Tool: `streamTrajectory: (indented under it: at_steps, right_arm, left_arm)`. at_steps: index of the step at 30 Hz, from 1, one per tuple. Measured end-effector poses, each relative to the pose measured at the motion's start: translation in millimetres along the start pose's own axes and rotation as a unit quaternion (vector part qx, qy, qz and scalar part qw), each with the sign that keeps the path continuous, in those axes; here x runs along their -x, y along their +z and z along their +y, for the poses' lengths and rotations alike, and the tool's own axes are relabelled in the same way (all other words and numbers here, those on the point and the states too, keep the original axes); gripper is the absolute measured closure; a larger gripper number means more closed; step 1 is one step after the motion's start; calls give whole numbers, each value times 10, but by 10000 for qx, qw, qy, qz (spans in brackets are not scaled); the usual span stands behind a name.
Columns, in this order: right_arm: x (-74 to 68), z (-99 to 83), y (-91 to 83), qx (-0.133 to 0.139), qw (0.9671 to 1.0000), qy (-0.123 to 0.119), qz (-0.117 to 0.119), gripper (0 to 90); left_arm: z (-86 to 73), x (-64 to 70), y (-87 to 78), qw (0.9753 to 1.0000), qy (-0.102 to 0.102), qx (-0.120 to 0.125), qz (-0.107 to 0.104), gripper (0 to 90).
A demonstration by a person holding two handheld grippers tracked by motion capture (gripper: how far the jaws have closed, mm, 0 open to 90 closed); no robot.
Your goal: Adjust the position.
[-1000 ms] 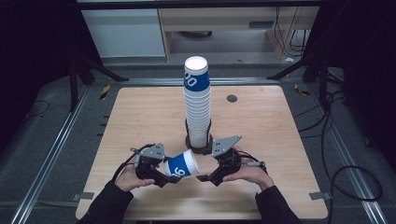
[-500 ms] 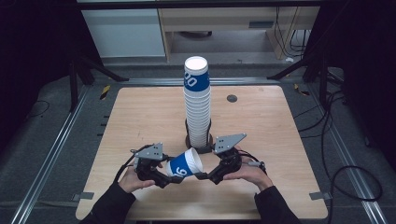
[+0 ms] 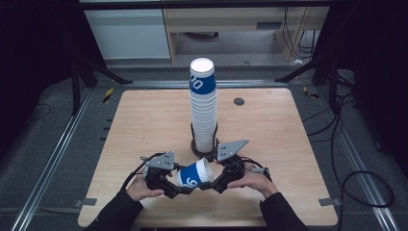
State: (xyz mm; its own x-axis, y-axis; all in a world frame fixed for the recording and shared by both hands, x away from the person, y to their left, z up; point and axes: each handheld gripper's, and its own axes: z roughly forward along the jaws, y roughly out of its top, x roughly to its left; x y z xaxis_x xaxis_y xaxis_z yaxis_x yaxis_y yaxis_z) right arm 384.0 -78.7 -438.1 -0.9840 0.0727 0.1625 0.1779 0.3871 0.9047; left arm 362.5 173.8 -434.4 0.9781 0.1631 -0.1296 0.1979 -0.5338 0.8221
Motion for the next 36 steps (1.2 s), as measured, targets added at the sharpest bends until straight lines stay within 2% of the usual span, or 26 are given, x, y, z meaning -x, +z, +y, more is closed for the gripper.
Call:
streamTrajectory:
  at_steps: [8,11,15,18,21,28,32,36]
  right_arm:
    - [6,-12,7,-65,10000,31,50,144]
    - [2,-6,1,-88,9999,31,38,156]
    - [3,-1,-29,-250,9996,-34,-114,160]
    - [5,-5,-34,-445,9987,-92,-211,160]
    - [-3,-14,1,-715,9968,-170,-302,159]
    - [-32,-45,131,-1084,9929,-357,-335,155]
    - [-59,-48,188,-1253,9906,-446,-326,154]
    - [-79,-42,224,-1310,9899,-480,-255,154]
  left_arm:
    - [-6,-10,13,10000,-37,-58,24,275]
    - [-9,-22,16,9999,-122,-86,49,262]
    - [-15,-49,-18,9996,-208,-187,84,213]
    - [-16,-55,-20,9989,-189,-400,122,196]
    - [-20,-50,23,9975,-164,-657,178,188]
    - [-44,-22,198,9909,-13,-1326,249,183]
    - [-54,-11,273,9881,-26,-1522,207,209]
    - [-58,7,303,9871,-1,-1590,204,255]
